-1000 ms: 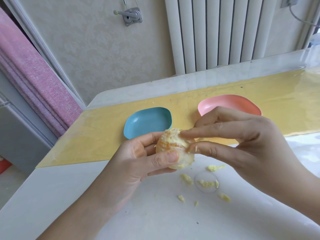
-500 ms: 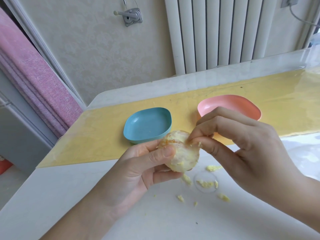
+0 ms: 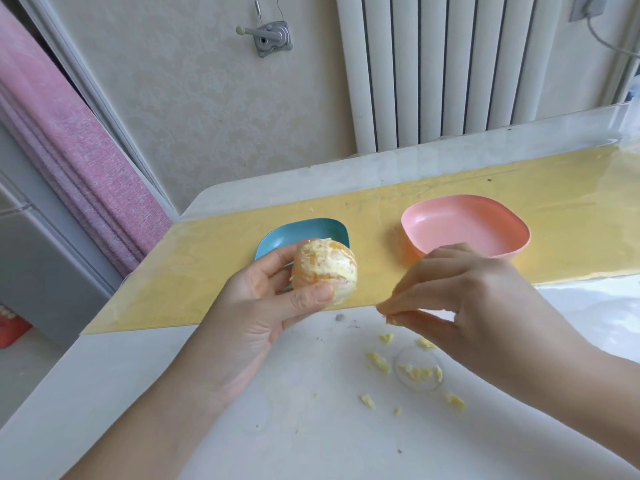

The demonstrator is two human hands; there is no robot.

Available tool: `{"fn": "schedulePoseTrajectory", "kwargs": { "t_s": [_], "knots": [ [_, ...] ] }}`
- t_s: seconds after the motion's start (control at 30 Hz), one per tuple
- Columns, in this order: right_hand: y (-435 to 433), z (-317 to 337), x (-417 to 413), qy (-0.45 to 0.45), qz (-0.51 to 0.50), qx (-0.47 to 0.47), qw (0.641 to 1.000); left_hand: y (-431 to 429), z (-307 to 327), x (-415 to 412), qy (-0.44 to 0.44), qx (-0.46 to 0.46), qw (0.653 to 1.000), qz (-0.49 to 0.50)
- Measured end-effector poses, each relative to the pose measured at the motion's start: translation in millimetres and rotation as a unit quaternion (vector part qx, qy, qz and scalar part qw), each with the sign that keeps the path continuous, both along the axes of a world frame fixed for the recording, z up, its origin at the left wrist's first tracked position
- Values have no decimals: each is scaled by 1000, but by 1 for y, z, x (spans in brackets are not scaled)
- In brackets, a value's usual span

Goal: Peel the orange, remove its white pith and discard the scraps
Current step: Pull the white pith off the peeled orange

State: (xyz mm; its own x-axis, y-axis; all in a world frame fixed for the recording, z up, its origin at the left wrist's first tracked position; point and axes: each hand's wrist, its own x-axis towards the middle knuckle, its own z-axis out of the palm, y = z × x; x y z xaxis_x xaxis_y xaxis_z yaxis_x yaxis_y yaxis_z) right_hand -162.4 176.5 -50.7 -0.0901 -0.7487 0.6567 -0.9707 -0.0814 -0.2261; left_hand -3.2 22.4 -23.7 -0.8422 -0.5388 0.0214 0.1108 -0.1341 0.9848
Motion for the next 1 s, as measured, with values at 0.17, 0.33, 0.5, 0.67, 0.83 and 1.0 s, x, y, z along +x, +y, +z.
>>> {"fn": "schedulePoseTrajectory", "kwargs": {
  "t_s": [0.17, 0.33, 0.5, 0.67, 0.83, 1.0],
  "knots": [
    [3, 3, 1, 0, -27, 17, 999, 4, -2, 0, -20, -80, 996, 33],
    [4, 4, 4, 4, -46, 13, 999, 9, -1, 2, -34, -137, 989, 40],
    [3, 1, 2, -11, -8, 0, 1000, 10, 0, 1, -34, -153, 987, 37],
    [3, 7, 6, -42, -7, -25, 999, 12, 1, 3, -36, -171, 984, 31],
    [5, 11, 7, -84, -15, -50, 995, 16, 0, 3, -43, -194, 980, 22],
    [5, 9, 10, -80, 10, -72, 994, 17, 0, 3, -63, -215, 974, 24]
  ]
}}
